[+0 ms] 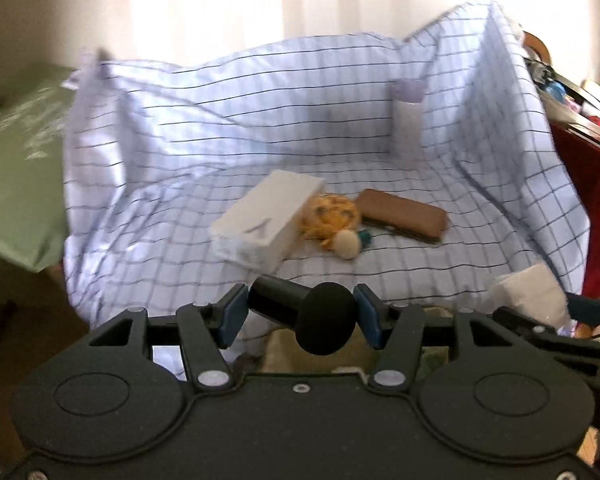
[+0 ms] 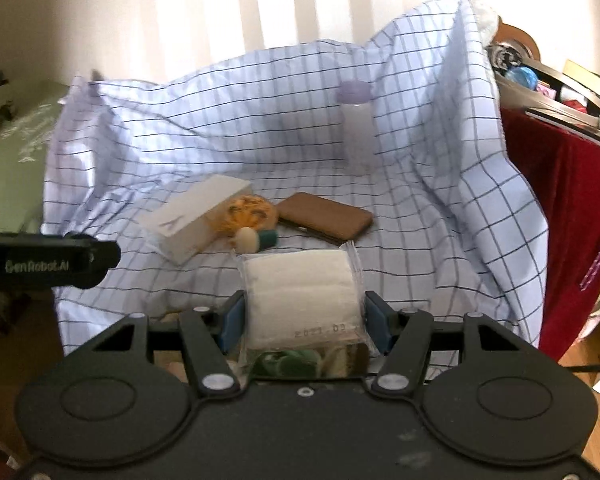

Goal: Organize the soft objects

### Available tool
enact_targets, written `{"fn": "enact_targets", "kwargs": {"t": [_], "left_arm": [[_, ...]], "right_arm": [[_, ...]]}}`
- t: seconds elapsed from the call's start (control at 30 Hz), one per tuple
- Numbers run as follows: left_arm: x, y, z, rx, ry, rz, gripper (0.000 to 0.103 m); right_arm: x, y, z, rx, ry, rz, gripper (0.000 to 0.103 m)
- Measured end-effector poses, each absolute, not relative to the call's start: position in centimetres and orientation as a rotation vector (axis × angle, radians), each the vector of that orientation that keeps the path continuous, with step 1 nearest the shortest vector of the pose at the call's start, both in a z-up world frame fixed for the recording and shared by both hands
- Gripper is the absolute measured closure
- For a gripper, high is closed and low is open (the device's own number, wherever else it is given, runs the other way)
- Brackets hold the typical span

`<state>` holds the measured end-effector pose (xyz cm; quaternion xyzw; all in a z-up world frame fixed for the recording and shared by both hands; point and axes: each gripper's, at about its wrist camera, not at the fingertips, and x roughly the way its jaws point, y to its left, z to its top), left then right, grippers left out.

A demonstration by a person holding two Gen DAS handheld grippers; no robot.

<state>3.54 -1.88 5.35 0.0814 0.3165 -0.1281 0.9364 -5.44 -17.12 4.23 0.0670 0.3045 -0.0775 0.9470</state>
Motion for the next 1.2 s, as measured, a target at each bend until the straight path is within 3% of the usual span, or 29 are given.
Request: {"fn": "enact_targets", "kwargs": {"t": [0.53, 0.77, 0.8, 0.9, 1.2], "left_arm": [[4.8, -2.0, -2.3, 0.077, 0.913, -0.245, 0.048], [4.3, -2.1, -3.1, 0.091, 0.946, -0.226, 0.048], [4.3, -2.1, -3.1, 0.093, 0.944, -0.221, 0.047], [4.1, -2.1, -3.0, 0.104, 0.932, -0.199, 0.024], [4.2, -1.9, -3.1, 0.094, 0.943, -0.182, 0.023]], "right_arm": [[-4.5, -17.3, 1.4, 0.166, 0.764, -0.198, 0.042], [-4.4, -17.6, 0.6, 0.185, 0.793, -0.204, 0.041], [-4.4, -17.5, 0.5, 0.185, 0.796, -0.202, 0.041], [-4.3, -17.5, 0.5, 0.189, 0.797, -0.192, 0.037], [-4.3, -17.5, 0.5, 0.196, 0.798, -0.196, 0.036]]}}
